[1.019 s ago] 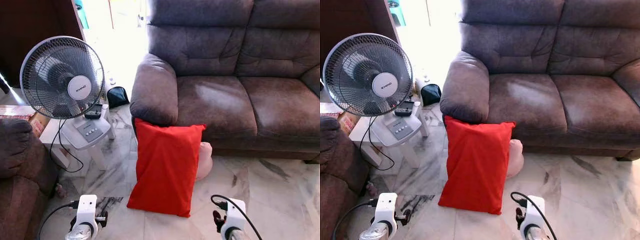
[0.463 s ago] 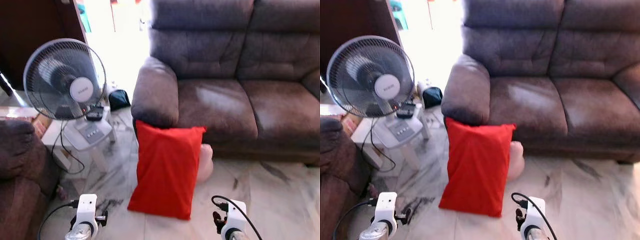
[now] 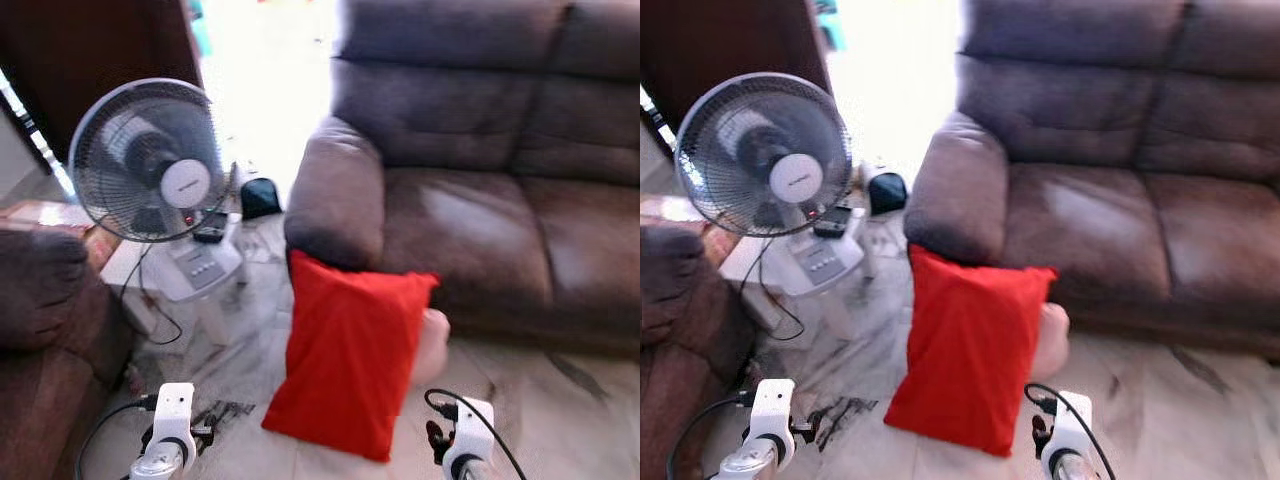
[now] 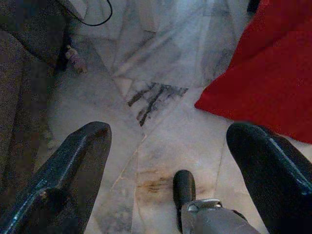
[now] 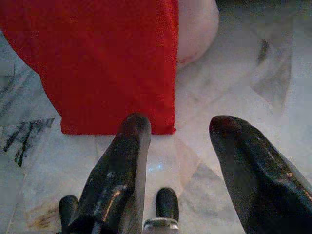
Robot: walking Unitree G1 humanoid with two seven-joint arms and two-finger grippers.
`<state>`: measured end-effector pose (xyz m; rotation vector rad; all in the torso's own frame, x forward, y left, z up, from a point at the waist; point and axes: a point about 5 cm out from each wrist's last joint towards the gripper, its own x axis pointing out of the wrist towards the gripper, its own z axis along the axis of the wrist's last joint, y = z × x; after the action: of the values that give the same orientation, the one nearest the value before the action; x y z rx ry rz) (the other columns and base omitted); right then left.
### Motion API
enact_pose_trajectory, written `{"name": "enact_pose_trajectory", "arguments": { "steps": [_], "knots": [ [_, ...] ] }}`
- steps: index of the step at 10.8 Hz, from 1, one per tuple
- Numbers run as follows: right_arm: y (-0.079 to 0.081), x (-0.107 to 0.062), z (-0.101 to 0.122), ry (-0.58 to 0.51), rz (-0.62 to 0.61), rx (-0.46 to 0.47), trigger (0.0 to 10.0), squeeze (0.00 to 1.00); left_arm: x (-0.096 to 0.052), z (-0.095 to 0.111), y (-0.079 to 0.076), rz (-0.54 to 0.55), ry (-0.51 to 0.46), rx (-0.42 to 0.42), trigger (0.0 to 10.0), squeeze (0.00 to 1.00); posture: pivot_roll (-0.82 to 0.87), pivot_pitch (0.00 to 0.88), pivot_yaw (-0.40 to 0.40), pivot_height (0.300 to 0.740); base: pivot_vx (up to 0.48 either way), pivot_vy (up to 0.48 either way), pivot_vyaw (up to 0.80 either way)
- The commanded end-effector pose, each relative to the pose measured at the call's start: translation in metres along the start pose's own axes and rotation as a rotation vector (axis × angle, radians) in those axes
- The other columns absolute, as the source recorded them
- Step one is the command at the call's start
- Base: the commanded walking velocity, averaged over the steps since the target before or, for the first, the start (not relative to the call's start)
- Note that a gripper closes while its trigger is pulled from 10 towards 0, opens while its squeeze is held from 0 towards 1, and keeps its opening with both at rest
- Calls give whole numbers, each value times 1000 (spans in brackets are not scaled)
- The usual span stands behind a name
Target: Move the pillow to the sofa from floor
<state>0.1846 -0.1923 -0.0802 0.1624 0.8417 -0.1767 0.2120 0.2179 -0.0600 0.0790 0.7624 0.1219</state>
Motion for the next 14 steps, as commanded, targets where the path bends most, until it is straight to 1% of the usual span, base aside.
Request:
{"name": "enact_pose_trajectory", "arguments": {
  "steps": [1,6,11,14],
  "knots": [
    [-2,0,3,-16,-1,1,10000,0,0,-1,2,10,3,-19,10000,0,25,1,-25,736,274,0,0],
    [-3,0,2,-8,5,6,10000,0,0,0,0,-3,-2,-18,10000,0,27,8,-27,736,275,0,0],
    [-5,-1,-3,15,3,10,10000,0,0,0,-1,-8,-1,-16,10000,0,27,11,-27,736,0,0,0],
    [-4,-1,-3,25,6,1,10000,0,0,-1,-2,-15,1,-20,10000,0,28,11,-29,736,0,0,0]
  ]
}}
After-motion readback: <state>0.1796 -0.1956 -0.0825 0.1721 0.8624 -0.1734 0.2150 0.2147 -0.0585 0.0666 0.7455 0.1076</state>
